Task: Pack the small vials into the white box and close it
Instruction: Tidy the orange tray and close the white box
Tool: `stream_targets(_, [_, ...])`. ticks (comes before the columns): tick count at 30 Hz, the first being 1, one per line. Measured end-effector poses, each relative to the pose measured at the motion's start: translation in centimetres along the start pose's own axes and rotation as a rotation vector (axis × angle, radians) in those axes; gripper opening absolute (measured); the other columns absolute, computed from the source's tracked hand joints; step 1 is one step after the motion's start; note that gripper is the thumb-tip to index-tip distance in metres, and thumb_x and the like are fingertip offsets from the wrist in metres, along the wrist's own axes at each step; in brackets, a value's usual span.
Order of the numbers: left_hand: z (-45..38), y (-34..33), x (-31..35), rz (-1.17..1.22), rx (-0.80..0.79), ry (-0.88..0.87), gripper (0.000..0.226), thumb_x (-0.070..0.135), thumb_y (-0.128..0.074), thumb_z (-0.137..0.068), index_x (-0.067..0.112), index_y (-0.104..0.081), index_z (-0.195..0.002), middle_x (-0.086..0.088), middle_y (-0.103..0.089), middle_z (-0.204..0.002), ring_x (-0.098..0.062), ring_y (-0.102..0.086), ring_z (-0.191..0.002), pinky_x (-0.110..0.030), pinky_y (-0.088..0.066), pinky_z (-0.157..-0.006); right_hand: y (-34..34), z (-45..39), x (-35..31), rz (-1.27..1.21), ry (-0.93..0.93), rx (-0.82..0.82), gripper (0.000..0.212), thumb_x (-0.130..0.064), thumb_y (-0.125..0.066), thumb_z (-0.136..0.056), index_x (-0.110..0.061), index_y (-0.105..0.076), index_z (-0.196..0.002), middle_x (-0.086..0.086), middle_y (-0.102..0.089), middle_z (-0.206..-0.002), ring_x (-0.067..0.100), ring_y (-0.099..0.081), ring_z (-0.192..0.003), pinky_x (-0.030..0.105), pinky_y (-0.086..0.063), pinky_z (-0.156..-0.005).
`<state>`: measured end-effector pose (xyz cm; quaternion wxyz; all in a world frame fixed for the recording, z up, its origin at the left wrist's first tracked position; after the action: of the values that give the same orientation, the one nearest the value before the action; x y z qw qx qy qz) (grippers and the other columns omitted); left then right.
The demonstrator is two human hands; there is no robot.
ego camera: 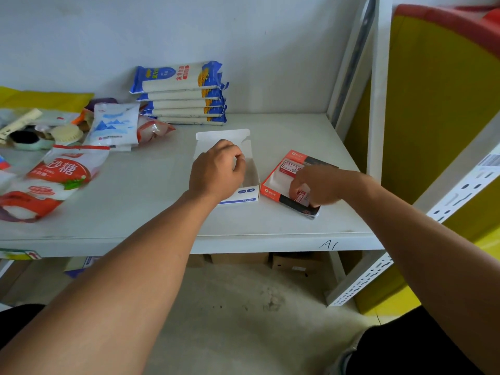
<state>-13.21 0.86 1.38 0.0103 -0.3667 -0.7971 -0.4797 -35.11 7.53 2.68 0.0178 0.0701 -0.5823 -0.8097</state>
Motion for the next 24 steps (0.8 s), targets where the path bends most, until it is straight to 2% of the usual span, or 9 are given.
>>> stream_targets(2, [-0.1, -0.3, 0.7, -0.001, -0.068, -0.024, 0.021, 0.033, -0.053, -0.089, 0.016, -0.067, -0.090, 0.002, -0.064, -0.102, -0.028, -0.063, -0.085, -0.038, -0.051, -0.074, -0.3, 0.1, 0.1, -0.010, 0.014, 0.004, 0.046, -0.004, -0.061, -0.087, -0.035, -0.065, -0.121, -0.004, -0.046, -0.144, 0.025, -0.039, -0.135, 0.033, -0.037, -0.105])
stream_targets(6, [-0.2, -1.6, 2.6, -0.021, -0.226, -0.160, 0.031, 0.046, -0.063, -0.084, 0.020, -0.069, -0.101, 0.001, -0.063, -0.114, -0.024, -0.062, -0.098, -0.039, -0.048, -0.085, -0.5, 0.3, 0.0, -0.061, 0.044, 0.013, 0.047, 0.000, -0.059, -0.086, -0.030, -0.066, -0.122, -0.004, -0.051, -0.140, 0.024, -0.041, -0.133, 0.031, -0.037, -0.105])
stream_targets(9, [-0.4, -2.3, 3.6, -0.035, -0.239, -0.206, 0.033, 0.046, -0.062, -0.085, 0.020, -0.070, -0.104, 0.001, -0.062, -0.116, -0.022, -0.061, -0.102, -0.042, -0.047, -0.086, -0.8, 0.1, -0.1, -0.109, 0.046, 0.059, 0.047, 0.000, -0.062, -0.084, -0.029, -0.066, -0.120, -0.003, -0.055, -0.137, 0.024, -0.045, -0.129, 0.029, -0.042, -0.097])
stream_targets(12, [-0.8, -2.3, 3.7, -0.005, -0.193, -0.171, 0.031, 0.042, -0.060, -0.087, 0.019, -0.070, -0.104, 0.000, -0.062, -0.115, -0.022, -0.060, -0.100, -0.041, -0.047, -0.086, -1.2, -0.4, 0.3, -0.164, 0.002, 0.117, 0.047, -0.006, -0.066, -0.082, -0.030, -0.062, -0.122, -0.001, -0.058, -0.134, 0.023, -0.052, -0.123, 0.028, -0.045, -0.087])
stream_targets(14, [-0.9, -2.0, 3.4, -0.004, -0.204, -0.146, 0.028, 0.041, -0.059, -0.088, 0.021, -0.071, -0.103, 0.000, -0.061, -0.118, -0.021, -0.057, -0.106, -0.040, -0.045, -0.090, -1.2, -0.6, 0.3, -0.176, -0.010, 0.135, 0.047, -0.007, -0.066, -0.082, -0.029, -0.061, -0.123, -0.002, -0.058, -0.134, 0.024, -0.052, -0.124, 0.030, -0.045, -0.089])
stream_targets(16, [-0.8, -1.9, 3.2, -0.055, -0.282, -0.141, 0.027, 0.042, -0.057, -0.089, 0.026, -0.073, -0.103, 0.000, -0.057, -0.127, -0.021, -0.049, -0.119, -0.040, -0.038, -0.095, -1.2, -0.7, 0.0, -0.175, 0.021, 0.138, 0.046, -0.004, -0.063, -0.082, -0.032, -0.064, -0.118, -0.003, -0.058, -0.134, 0.023, -0.051, -0.125, 0.033, -0.045, -0.095])
stream_targets(20, [-0.1, -1.8, 3.3, -0.156, -0.396, -0.165, 0.027, 0.047, -0.057, -0.088, 0.031, -0.078, -0.091, 0.002, -0.049, -0.140, -0.020, -0.030, -0.134, -0.044, -0.026, -0.102, -1.2, -0.8, -0.7, -0.152, 0.069, 0.116, 0.046, 0.000, -0.057, -0.086, -0.031, -0.068, -0.118, -0.005, -0.057, -0.136, 0.021, -0.049, -0.126, 0.032, -0.039, -0.101])
stream_targets(22, [0.1, -1.6, 3.6, -0.199, -0.414, -0.210, 0.029, 0.048, -0.059, -0.086, 0.028, -0.079, -0.082, 0.002, -0.046, -0.143, -0.021, -0.024, -0.137, -0.045, -0.022, -0.103, -1.2, -0.8, -0.6, -0.177, 0.048, 0.140, 0.041, -0.004, -0.062, -0.086, -0.030, -0.066, -0.118, -0.005, -0.059, -0.129, 0.021, -0.053, -0.120, 0.030, -0.043, -0.094])
stream_targets(24, [0.1, -1.4, 4.0, -0.218, -0.433, -0.244, 0.030, 0.048, -0.061, -0.084, 0.025, -0.076, -0.072, 0.003, -0.046, -0.143, -0.021, -0.022, -0.139, -0.044, -0.020, -0.104, -1.1, -0.7, -0.4, -0.228, 0.004, 0.223, 0.035, -0.009, -0.070, -0.083, -0.026, -0.062, -0.112, -0.006, -0.059, -0.114, 0.020, -0.056, -0.108, 0.026, -0.047, -0.083])
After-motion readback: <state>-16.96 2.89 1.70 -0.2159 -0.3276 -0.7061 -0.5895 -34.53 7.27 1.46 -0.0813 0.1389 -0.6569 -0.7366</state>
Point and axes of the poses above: each hand's wrist, its own z-axis away from the middle knuckle, its own y-axis out of the back of the hand, x = y × z, the point moved 2 cm from there along -z, towards the middle knuckle
